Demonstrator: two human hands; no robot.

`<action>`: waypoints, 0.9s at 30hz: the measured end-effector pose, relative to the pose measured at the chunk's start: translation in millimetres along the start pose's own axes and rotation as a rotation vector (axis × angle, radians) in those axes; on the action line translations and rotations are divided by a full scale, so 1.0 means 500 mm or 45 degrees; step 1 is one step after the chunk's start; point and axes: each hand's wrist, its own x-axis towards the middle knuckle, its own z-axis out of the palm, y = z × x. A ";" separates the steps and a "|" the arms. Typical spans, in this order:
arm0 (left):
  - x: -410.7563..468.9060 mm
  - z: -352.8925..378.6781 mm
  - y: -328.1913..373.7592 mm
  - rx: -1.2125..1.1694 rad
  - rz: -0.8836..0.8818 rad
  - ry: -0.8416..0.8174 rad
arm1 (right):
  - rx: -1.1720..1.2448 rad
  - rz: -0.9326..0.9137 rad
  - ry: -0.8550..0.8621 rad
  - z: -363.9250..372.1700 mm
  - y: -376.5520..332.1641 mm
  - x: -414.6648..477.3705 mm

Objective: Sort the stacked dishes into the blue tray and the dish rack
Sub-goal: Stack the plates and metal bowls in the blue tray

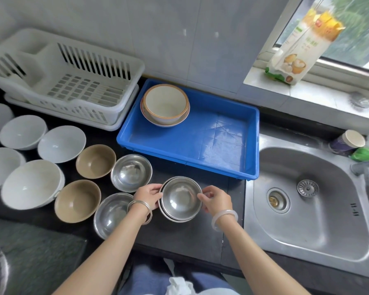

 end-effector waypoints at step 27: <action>0.090 0.128 0.297 -0.084 0.189 -0.065 | 0.548 0.019 -0.113 -0.178 -0.180 0.193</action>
